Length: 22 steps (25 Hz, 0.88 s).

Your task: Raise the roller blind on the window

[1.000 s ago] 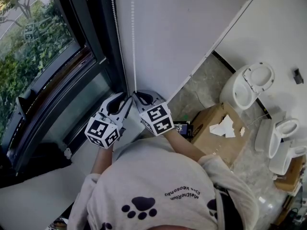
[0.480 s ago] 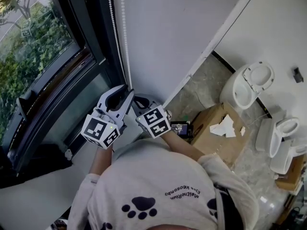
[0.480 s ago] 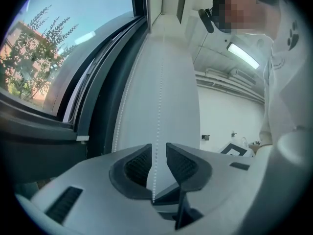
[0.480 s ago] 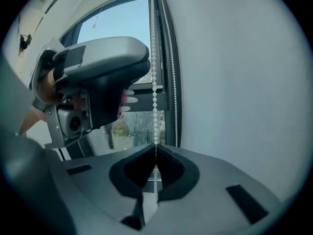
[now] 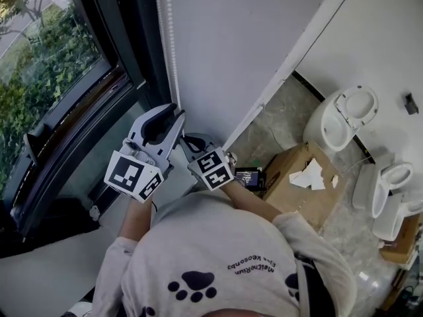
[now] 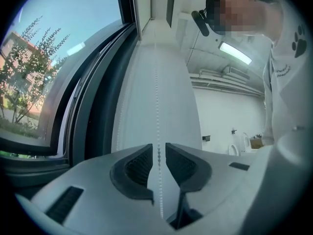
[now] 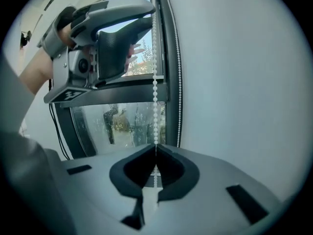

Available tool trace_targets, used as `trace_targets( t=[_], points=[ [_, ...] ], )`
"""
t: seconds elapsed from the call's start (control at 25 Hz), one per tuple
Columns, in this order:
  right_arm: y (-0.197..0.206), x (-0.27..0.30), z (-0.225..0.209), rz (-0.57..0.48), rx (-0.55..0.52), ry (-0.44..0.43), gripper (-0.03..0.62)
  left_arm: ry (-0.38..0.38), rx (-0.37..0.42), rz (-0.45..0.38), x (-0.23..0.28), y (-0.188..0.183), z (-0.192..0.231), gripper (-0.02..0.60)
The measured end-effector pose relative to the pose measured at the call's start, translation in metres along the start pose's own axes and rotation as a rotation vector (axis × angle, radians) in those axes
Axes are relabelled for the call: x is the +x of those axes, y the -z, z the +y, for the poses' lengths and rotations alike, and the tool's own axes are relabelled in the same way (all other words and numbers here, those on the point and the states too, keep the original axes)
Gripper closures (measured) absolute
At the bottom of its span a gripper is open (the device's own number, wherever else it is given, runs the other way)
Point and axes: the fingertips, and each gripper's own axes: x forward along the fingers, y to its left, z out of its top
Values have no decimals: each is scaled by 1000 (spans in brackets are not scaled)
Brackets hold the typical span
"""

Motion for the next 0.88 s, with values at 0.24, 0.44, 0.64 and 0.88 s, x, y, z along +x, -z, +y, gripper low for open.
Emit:
trace_targets(
  t=[0.24,0.44,0.64,0.88],
  points=[
    [0,1,5,-2,-23,-8,585,6,47,-21,9,-20,-2,503],
    [0,1,7,-5,-29,-11,585,-9,82,-25,14,-34,0,545],
    [1,2,7,-7,-30,-13,585,10,39,-1,16,-32,-1,558],
    [18,6,7,28,-8,-23,585,20,-15,40,15,-14,-3,560]
  ],
)
